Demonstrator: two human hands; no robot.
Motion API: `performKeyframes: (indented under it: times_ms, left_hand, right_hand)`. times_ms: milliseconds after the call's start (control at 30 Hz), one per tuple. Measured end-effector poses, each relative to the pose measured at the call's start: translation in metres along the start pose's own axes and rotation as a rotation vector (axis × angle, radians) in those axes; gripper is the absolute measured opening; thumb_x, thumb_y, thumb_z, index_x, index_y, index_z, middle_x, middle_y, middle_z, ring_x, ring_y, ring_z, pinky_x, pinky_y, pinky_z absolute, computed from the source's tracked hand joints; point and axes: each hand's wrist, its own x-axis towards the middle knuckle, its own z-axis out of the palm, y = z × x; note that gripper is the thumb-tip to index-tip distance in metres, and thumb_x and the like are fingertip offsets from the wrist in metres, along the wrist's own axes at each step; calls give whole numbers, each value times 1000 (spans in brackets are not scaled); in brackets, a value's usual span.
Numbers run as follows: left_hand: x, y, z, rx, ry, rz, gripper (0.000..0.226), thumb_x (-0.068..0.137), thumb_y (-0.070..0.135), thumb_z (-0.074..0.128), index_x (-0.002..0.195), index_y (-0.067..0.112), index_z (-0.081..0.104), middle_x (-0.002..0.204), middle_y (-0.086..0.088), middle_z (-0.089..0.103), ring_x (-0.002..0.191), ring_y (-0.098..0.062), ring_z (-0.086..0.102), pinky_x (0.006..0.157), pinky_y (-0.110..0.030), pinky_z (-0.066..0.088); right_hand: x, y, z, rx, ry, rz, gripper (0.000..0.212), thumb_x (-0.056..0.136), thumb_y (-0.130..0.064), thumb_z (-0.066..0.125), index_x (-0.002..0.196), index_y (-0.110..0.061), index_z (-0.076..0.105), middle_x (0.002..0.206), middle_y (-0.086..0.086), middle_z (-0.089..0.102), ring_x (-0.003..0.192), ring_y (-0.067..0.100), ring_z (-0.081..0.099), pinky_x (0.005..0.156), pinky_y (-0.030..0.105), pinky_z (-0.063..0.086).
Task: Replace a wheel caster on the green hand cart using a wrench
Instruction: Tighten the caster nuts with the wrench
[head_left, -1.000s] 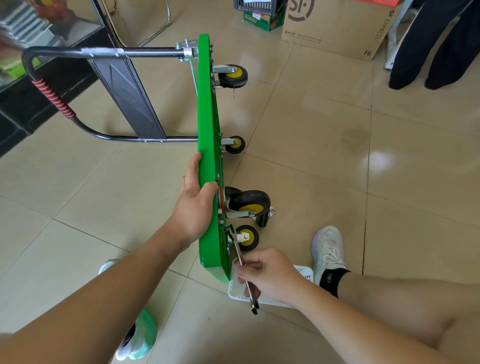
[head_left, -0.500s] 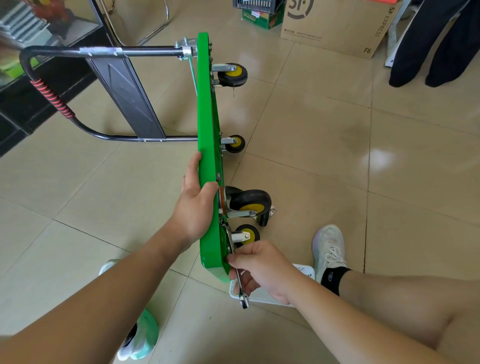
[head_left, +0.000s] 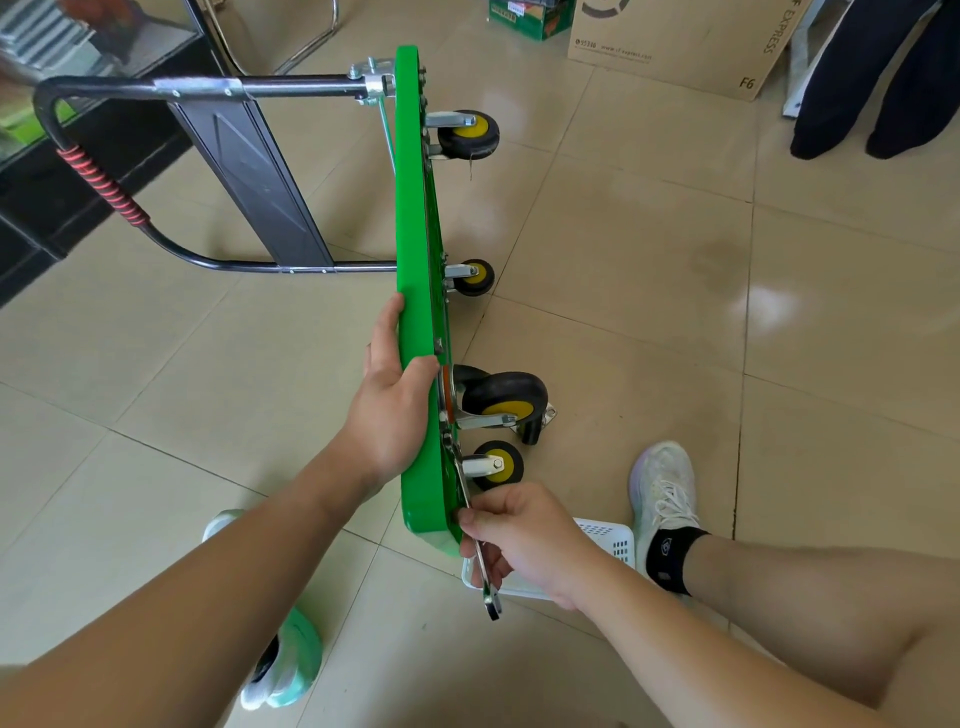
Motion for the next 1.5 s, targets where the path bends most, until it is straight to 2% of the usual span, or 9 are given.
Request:
performKeyframes:
  times_ms: [367, 533, 633, 700, 933, 1033, 1133, 1333, 1500]
  left_hand:
    - [-2, 2, 0, 10, 4, 4, 77, 85, 42, 38, 156, 53, 9, 145, 1, 48, 113, -21, 62, 98, -45, 53]
    - [0, 1, -1, 6, 11, -7, 76, 85, 43, 39, 154, 56, 10, 145, 2, 49, 118, -20, 61, 105, -48, 50]
    - [0, 0, 0, 5, 16, -4, 75, 85, 43, 40, 154, 56, 12, 147, 3, 48, 121, -19, 59, 107, -46, 48]
    - [0, -1, 0, 4, 22, 0, 75, 85, 42, 40, 154, 55, 14, 148, 3, 49, 121, -18, 59, 106, -45, 49]
    - [-1, 2, 2, -7, 15, 12, 76, 86, 40, 39, 155, 53, 12, 150, 6, 48, 119, -18, 60, 101, -41, 52]
    - [-2, 3, 2, -9, 9, 8, 77, 86, 41, 39, 156, 52, 11, 150, 6, 47, 119, -16, 60, 99, -39, 52]
    - [-3, 3, 2, 2, 11, 2, 76, 85, 42, 39, 156, 53, 11, 147, 5, 48, 115, -16, 61, 88, -33, 50]
    - [-4, 5, 0, 4, 12, -9, 76, 85, 43, 40, 153, 57, 10, 144, 2, 50, 115, -22, 62, 101, -48, 52]
    - [-4, 6, 0, 3, 14, -10, 77, 84, 42, 39, 155, 54, 10, 145, 2, 50, 115, -20, 62, 100, -46, 52]
  right_hand:
    - [2, -4, 0, 35, -49, 27, 22, 100, -8, 58, 109, 11, 65, 71, 9, 67, 52, 23, 64, 47, 26, 51]
    - [37, 15, -10, -417, 25, -57, 18, 98, -13, 60, 109, -9, 74, 93, 5, 75, 79, 18, 72, 72, 26, 58]
    - [64, 24, -14, -561, 52, -110, 27, 98, -13, 57, 116, -22, 74, 105, 5, 74, 97, 25, 68, 94, 36, 54]
    - [79, 30, -19, -605, 67, -155, 33, 95, -11, 51, 114, -26, 73, 105, 10, 72, 100, 31, 66, 97, 44, 52]
    - [47, 33, -27, -622, 83, -142, 22, 100, -15, 55, 111, -20, 74, 102, 7, 72, 92, 24, 68, 86, 38, 57]
    - [25, 33, -19, -424, 35, -71, 19, 101, -11, 55, 89, -14, 70, 88, 5, 70, 72, 16, 70, 70, 30, 60]
    - [11, 24, -10, -264, 14, -32, 19, 102, -14, 57, 87, -10, 68, 82, 5, 70, 61, 16, 69, 61, 30, 60]
    - [-5, -5, -2, -24, -38, 29, 14, 100, -8, 57, 100, 3, 65, 70, 7, 68, 53, 26, 66, 47, 28, 52]
    - [-6, -23, -1, 92, -69, 76, 20, 100, -8, 57, 110, 9, 63, 69, 10, 67, 50, 24, 66, 45, 26, 51]
